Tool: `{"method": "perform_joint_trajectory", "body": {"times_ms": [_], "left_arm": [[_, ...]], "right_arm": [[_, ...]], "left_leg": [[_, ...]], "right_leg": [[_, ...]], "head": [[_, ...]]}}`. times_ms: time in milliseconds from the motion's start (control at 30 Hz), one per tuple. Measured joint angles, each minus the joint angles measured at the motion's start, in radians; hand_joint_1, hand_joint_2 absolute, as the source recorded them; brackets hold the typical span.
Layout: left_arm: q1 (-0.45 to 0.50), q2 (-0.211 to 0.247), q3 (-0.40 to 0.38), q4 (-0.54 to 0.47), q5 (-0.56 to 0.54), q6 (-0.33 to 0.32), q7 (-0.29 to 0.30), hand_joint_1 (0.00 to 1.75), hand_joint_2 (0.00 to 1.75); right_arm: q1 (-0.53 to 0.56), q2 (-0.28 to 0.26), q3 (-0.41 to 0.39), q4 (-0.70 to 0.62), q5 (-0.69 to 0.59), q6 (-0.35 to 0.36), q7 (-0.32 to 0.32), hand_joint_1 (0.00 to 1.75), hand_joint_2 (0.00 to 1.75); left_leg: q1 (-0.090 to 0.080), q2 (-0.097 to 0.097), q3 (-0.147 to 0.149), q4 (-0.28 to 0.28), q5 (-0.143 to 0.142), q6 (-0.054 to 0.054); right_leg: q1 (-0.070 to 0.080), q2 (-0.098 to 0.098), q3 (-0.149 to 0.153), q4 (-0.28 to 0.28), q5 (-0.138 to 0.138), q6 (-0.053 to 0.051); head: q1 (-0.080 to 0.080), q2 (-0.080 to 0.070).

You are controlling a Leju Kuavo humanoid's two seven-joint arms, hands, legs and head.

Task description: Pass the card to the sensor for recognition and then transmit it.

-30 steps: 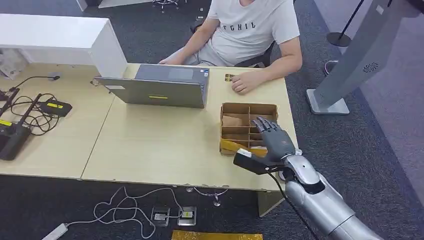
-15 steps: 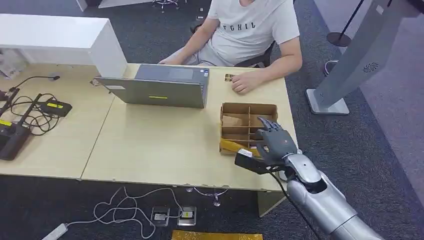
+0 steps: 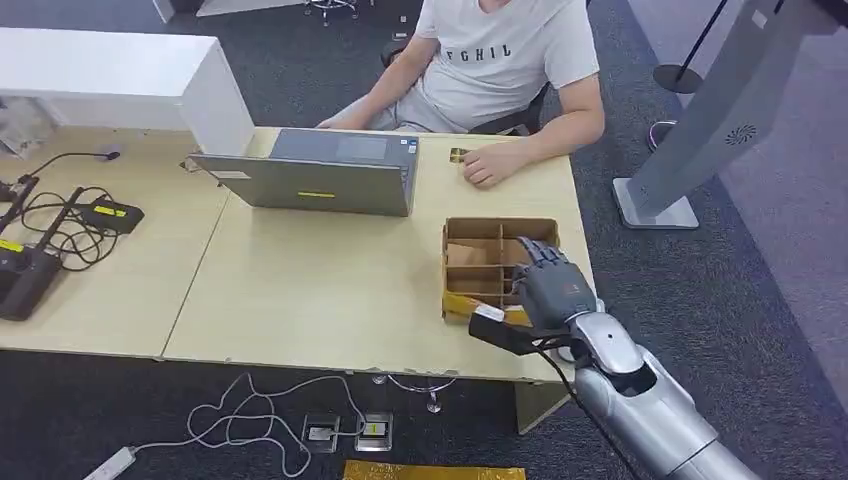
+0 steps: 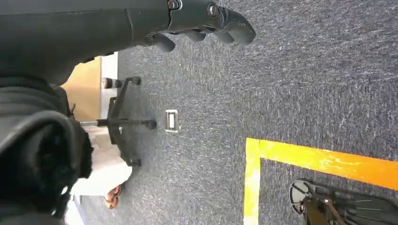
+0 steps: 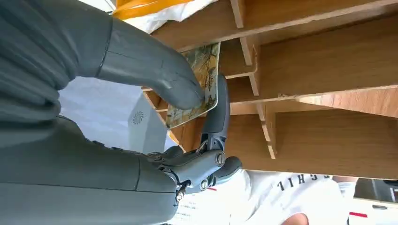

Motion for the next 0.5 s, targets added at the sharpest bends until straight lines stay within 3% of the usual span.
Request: {"method": "perform_joint_trajectory", "body": {"times_ms": [500], "left_arm": [[0.000,0.005,0.000,0.000,0.005,0.002,-0.007,0.00,0.00]], "right_arm": [[0.003,0.001,-0.021,-0.004,0.002,0.003,-0.024,1.75,1.75]], "left_leg": [[0.000,0.000,0.000,0.000,0.000,0.000]], "right_leg": [[0.000,0.000,0.000,0.000,0.000,0.000]], "head": [[0.000,0.000]]}}
